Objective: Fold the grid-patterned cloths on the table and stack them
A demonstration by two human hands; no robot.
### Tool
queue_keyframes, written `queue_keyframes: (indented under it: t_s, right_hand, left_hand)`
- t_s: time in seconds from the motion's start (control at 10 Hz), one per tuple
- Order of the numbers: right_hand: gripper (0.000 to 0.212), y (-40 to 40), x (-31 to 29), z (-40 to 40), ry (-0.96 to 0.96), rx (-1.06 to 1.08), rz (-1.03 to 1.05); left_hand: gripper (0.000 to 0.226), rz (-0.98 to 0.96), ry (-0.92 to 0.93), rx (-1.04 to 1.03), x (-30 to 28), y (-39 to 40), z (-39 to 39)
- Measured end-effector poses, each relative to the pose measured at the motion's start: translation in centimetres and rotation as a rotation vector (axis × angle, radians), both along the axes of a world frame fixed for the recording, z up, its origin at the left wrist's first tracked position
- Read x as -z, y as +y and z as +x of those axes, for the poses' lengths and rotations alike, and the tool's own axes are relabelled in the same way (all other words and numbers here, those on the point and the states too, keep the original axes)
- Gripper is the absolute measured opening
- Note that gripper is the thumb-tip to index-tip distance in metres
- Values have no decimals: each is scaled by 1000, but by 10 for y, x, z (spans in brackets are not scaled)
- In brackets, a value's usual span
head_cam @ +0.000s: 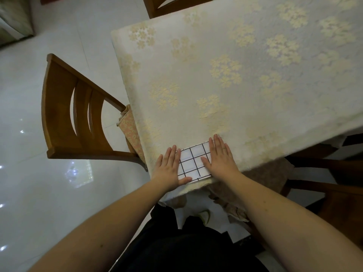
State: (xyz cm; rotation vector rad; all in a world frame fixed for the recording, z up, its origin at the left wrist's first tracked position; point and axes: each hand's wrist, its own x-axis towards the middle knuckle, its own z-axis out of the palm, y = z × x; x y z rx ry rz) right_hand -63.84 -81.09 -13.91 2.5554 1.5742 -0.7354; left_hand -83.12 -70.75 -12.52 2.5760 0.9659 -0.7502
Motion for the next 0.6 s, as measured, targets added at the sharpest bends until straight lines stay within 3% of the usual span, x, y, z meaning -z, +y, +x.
queue_keyframes:
  t_s: [0.1,0.2,0.4,0.6]
  right_hand:
    - [79,3,-12,2,6,-5,-49]
    - [72,3,-36,-4,-3,66,-2]
    - [61,-9,-72,-28,81,120,80]
    - [57,-6,-95,-64,16,142,79]
  left_hand:
    - [104,-52,41,-14,-18,6,9]
    - [85,-23,-59,-53,-44,12,13]
    - [64,251,-302,25,-78,19,-8]
    - [73,198,-136,145,-78,26,-24]
